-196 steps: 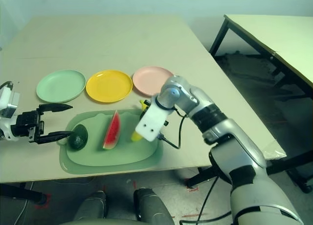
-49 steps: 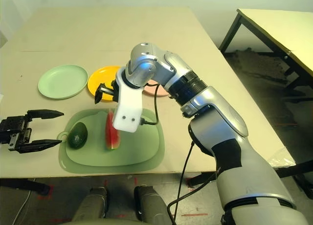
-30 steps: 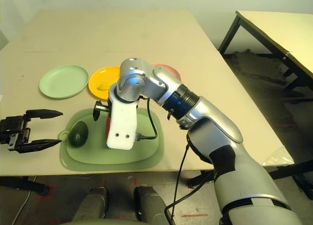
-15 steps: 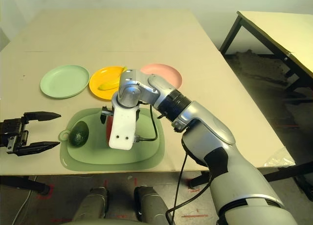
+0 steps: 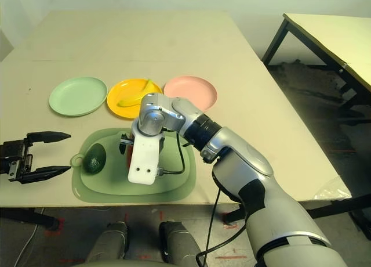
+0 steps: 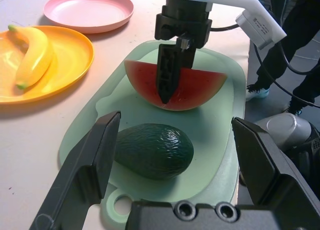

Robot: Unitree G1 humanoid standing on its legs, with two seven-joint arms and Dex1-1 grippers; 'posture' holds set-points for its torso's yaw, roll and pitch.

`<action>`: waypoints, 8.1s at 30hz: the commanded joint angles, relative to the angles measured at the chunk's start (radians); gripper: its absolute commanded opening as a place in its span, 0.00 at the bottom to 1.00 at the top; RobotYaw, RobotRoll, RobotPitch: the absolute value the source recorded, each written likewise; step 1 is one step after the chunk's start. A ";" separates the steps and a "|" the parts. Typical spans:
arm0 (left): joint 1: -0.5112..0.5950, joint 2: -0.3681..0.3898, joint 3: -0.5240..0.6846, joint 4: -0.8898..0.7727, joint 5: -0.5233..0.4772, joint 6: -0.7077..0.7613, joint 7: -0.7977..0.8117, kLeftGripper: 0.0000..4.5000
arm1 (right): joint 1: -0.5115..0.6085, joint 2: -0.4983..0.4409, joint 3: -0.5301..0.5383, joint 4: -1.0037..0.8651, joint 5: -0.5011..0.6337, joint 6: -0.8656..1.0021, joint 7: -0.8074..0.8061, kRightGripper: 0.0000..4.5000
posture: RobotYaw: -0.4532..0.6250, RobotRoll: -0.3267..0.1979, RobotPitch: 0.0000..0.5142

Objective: Place the fruits into color-matched plates.

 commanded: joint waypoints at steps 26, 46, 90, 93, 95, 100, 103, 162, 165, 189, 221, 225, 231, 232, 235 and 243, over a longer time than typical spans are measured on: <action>-0.028 -0.005 -0.009 0.014 0.011 0.001 0.015 1.00 | 0.010 -0.006 0.016 0.008 -0.015 0.023 0.001 0.50 | 0.52 0.62 0.26; -0.088 -0.077 -0.077 -0.072 0.023 0.041 0.107 1.00 | -0.208 -0.039 -0.109 0.499 -0.078 0.085 -0.204 0.50 | 0.49 0.62 0.25; -0.032 -0.062 -0.045 -0.087 0.068 0.036 0.191 1.00 | -0.262 -0.061 -0.150 0.874 -0.314 0.434 -0.696 0.50 | 0.51 0.62 0.35; -0.028 -0.068 -0.042 -0.095 0.061 0.042 0.196 1.00 | -0.254 -0.064 -0.146 0.876 -0.320 0.438 -0.703 0.50 | 0.52 0.62 0.35; -0.019 -0.069 -0.041 -0.102 0.062 0.040 0.198 1.00 | -0.251 -0.065 -0.145 0.877 -0.324 0.442 -0.708 0.50 | 0.52 0.62 0.36; -0.007 -0.067 -0.038 -0.113 0.059 0.045 0.205 1.00 | -0.237 -0.068 -0.144 0.880 -0.331 0.455 -0.720 0.50 | 0.52 0.62 0.37; -0.008 -0.063 -0.034 -0.112 0.057 0.049 0.205 1.00 | -0.231 -0.069 -0.148 0.881 -0.334 0.462 -0.721 0.50 | 0.52 0.62 0.37; -0.140 0.013 -0.026 0.197 0.173 -0.139 0.086 1.00 | 0.610 -0.383 -0.779 -0.224 0.613 0.751 -0.087 0.99 | 0.47 0.62 0.28; -0.148 0.015 -0.033 0.207 0.181 -0.151 0.077 1.00 | 0.702 -0.367 -0.807 -0.298 0.724 0.793 -0.052 0.99 | 0.47 0.62 0.28; -0.569 0.190 -0.512 0.341 0.304 -0.691 -0.239 1.00 | 0.841 -0.257 -0.774 -0.297 0.863 0.758 0.088 0.99 | 0.46 0.62 0.26; -1.005 0.103 -1.212 0.612 0.334 -1.122 -0.239 1.00 | 0.938 -0.273 -0.778 -0.389 0.851 0.723 -0.029 0.99 | 0.33 0.62 0.21; -0.974 0.075 -1.185 0.630 0.318 -1.090 -0.239 1.00 | 0.925 -0.276 -0.781 -0.382 0.852 0.721 -0.029 0.99 | 0.33 0.62 0.20; -0.967 0.047 -1.175 0.662 0.339 -1.096 -0.239 1.00 | 0.928 -0.286 -0.784 -0.386 0.854 0.723 -0.029 0.99 | 0.32 0.62 0.20; -0.966 0.042 -1.173 0.662 0.340 -1.094 -0.239 1.00 | 0.931 -0.288 -0.784 -0.389 0.855 0.724 -0.028 0.99 | 0.32 0.62 0.20; -0.958 0.036 -1.174 0.655 0.343 -1.097 -0.239 1.00 | 0.937 -0.291 -0.784 -0.405 0.860 0.732 -0.033 0.99 | 0.32 0.62 0.20; -0.950 0.029 -1.184 0.666 0.360 -1.114 -0.239 1.00 | 0.931 -0.295 -0.784 -0.407 0.861 0.735 -0.036 0.99 | 0.32 0.62 0.21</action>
